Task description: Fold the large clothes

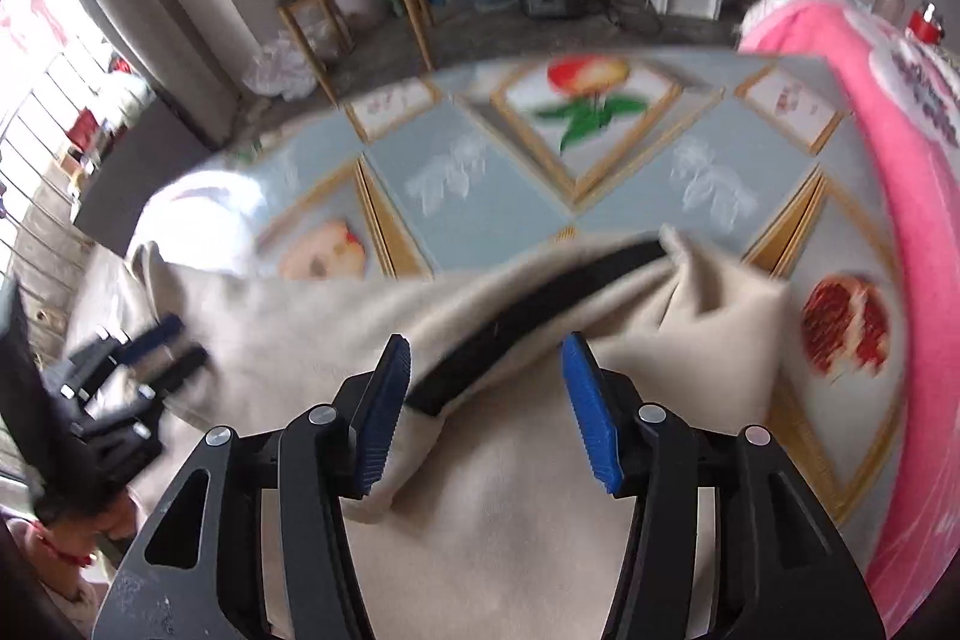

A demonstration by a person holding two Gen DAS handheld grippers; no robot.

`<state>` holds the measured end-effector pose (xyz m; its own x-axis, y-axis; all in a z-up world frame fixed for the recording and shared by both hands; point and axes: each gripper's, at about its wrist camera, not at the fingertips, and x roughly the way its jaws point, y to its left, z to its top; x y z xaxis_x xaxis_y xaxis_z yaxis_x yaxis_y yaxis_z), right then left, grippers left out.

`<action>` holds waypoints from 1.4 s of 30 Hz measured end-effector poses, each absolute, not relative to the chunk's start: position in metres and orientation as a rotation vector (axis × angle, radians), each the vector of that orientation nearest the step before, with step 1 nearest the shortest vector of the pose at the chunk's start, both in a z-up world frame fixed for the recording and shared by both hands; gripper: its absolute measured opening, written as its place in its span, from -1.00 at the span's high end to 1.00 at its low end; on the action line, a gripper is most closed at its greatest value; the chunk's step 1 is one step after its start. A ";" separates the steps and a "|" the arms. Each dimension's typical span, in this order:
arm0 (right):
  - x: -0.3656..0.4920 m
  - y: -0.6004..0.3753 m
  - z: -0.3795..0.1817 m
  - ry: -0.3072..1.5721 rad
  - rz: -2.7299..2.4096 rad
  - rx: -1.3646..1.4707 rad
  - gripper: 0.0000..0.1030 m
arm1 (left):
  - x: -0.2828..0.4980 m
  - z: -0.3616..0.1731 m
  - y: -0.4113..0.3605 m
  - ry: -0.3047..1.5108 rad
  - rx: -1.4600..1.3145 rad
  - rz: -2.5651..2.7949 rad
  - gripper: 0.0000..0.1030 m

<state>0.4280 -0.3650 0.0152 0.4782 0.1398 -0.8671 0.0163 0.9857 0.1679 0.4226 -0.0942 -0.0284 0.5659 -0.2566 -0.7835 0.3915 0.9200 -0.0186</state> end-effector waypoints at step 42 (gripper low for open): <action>0.166 -0.274 0.029 1.061 -0.033 0.085 -0.83 | 0.228 0.017 0.004 1.043 -0.026 -0.335 -0.29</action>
